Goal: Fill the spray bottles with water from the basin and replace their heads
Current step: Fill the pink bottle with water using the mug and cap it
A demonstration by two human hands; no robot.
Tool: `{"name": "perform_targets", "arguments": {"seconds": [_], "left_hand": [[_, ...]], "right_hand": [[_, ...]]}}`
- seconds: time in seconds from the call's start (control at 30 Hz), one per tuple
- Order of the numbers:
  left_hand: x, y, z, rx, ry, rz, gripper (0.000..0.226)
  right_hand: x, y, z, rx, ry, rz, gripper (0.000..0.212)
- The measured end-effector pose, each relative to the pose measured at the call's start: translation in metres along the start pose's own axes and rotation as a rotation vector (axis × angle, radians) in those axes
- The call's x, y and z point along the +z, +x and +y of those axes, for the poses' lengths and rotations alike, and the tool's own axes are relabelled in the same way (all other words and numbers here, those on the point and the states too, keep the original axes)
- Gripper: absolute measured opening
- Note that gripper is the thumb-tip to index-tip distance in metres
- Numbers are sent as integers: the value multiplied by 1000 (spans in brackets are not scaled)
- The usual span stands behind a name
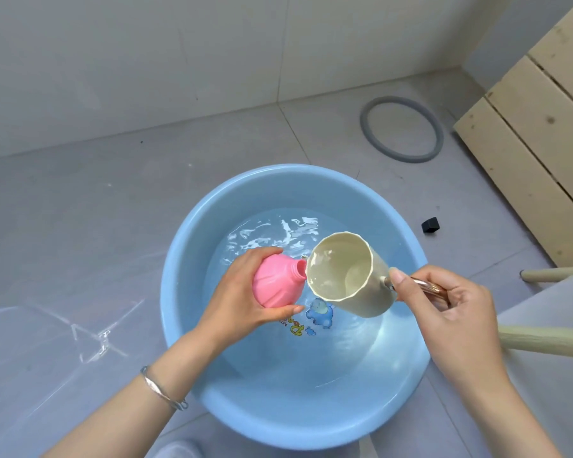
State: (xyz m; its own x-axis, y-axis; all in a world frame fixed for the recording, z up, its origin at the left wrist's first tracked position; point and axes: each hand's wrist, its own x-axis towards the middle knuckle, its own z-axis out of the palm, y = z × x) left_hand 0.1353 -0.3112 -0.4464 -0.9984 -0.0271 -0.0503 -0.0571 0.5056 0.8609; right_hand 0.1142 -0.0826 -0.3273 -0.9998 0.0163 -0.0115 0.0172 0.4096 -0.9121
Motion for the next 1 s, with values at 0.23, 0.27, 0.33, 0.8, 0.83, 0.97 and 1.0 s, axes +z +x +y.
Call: {"name": "perform_targets", "arguments": {"seconds": [0.23,0.27,0.33,0.8,0.83,0.97,1.0], "left_hand": [[1,0,-2,5,4,-4,84],[1,0,-2,5,4,-2,84],[2,0,-2,7,2,2,83],[3,-2,-6,4,-35,28,85],[3,-2,-6,5,-34,30,84],[3,-2,-7,3,-40,42,83],[3,-2,-7,3,-39,42,83]], "right_hand": [[-1,0,-8,-46,-76,-6,34],[-1,0,-8,-46,-82,-7,33],[-1,1,-9,-48,-97,-5,35],[-3,1,-17,-118,-184,4,26],[-3,1,-18,-122,-190,5,23],[-2,0,-21,-142,-205,16,20],[-2,0,-21,-148,-208,17,19]]}}
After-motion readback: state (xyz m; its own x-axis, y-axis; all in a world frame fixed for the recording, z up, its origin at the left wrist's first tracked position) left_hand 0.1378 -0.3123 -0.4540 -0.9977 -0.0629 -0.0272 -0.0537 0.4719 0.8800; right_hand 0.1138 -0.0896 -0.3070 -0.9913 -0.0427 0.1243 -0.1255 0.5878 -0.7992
